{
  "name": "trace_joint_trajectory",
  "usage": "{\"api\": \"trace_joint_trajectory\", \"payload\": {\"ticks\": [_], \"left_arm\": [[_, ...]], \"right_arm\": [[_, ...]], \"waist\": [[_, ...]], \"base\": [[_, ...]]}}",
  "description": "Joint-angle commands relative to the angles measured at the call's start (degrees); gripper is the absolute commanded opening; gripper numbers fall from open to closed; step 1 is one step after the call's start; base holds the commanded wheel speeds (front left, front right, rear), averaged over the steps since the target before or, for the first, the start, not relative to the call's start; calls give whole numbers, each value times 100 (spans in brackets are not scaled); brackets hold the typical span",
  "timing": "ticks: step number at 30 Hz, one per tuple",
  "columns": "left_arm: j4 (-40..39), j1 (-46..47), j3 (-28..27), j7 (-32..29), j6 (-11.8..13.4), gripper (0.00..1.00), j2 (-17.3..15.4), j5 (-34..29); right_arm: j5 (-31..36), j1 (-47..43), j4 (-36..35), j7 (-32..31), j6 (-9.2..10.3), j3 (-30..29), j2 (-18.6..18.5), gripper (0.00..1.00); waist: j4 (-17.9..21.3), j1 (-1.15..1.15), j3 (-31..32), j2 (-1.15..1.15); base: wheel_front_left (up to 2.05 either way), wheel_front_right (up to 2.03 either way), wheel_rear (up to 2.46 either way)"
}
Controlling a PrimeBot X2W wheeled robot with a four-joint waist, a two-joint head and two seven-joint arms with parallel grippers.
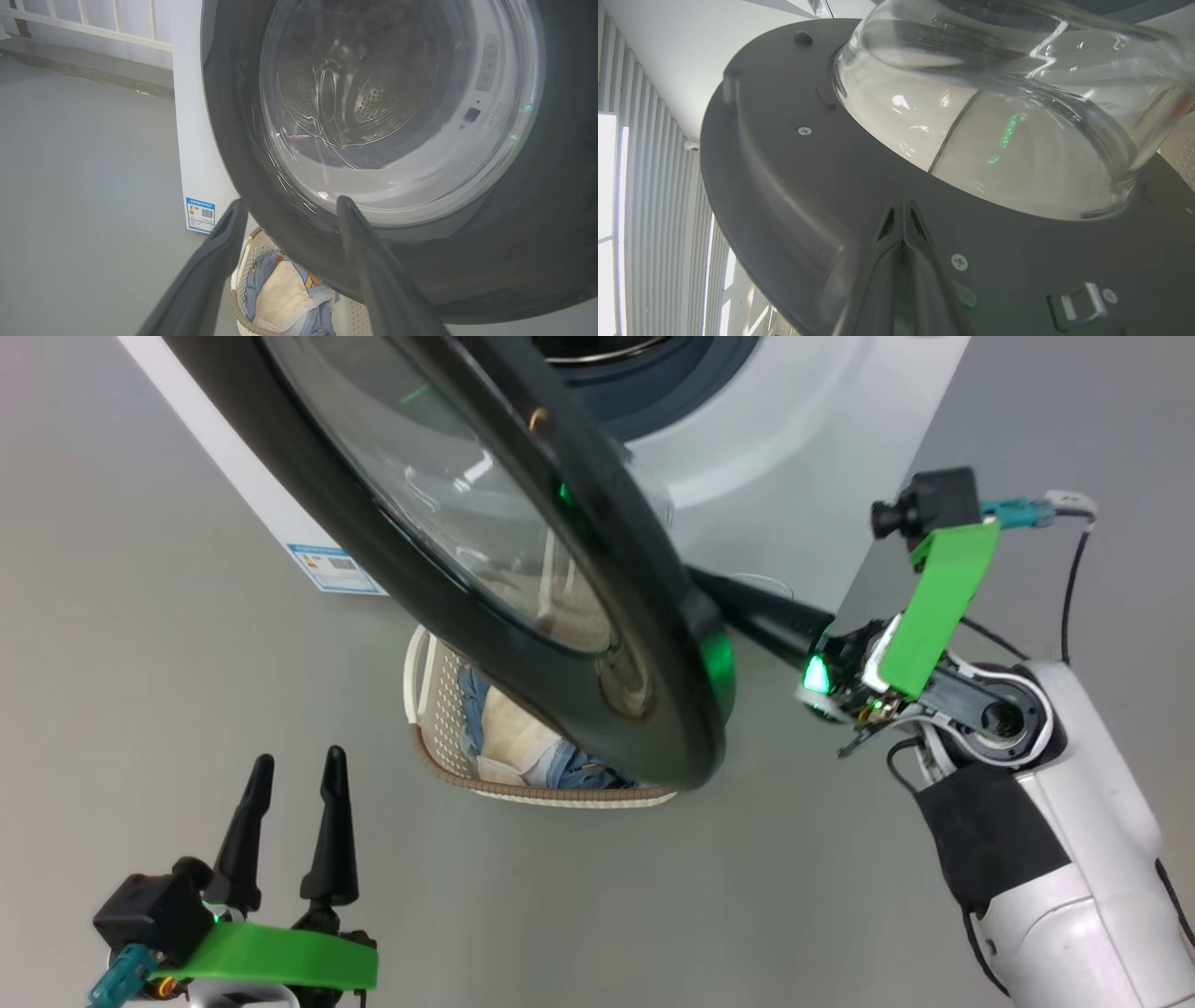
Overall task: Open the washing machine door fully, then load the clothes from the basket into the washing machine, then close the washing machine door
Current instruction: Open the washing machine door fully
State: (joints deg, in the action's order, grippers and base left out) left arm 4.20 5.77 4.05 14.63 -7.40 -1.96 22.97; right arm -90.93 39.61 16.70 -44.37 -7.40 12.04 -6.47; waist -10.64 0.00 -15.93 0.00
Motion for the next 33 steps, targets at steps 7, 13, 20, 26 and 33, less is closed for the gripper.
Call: {"api": "trace_joint_trajectory", "payload": {"ticks": [7, 13, 20, 26, 33], "left_arm": [[-69, -89, -191, 37, -9, 100, -92, 51], [-51, -168, -194, 37, -9, 100, -92, 78], [-27, -273, -176, 37, -9, 100, -92, 141], [-22, -323, -148, 37, -9, 100, -92, 175], [-1, -353, -80, 37, -9, 100, -92, 224]], "right_arm": [[-158, -305, -110, -195, -9, 406, 294, 0], [-241, -462, -81, -119, -9, 740, 347, 0], [-561, -594, -133, 311, -9, 1387, 357, 0], [-756, -618, -161, 789, -9, 1921, 358, 0], [-877, -602, -116, 1196, -9, 2345, 358, 0]], "waist": [[-133, 0, 276, 0], [-219, 0, 467, 0], [-293, 0, 650, 0], [-328, 0, 740, 0], [-361, 0, 842, 0]], "base": [[0, 0, 0], [0, 0, 0], [0, 0, 0], [0, 0, 0], [0, 0, 0]]}}
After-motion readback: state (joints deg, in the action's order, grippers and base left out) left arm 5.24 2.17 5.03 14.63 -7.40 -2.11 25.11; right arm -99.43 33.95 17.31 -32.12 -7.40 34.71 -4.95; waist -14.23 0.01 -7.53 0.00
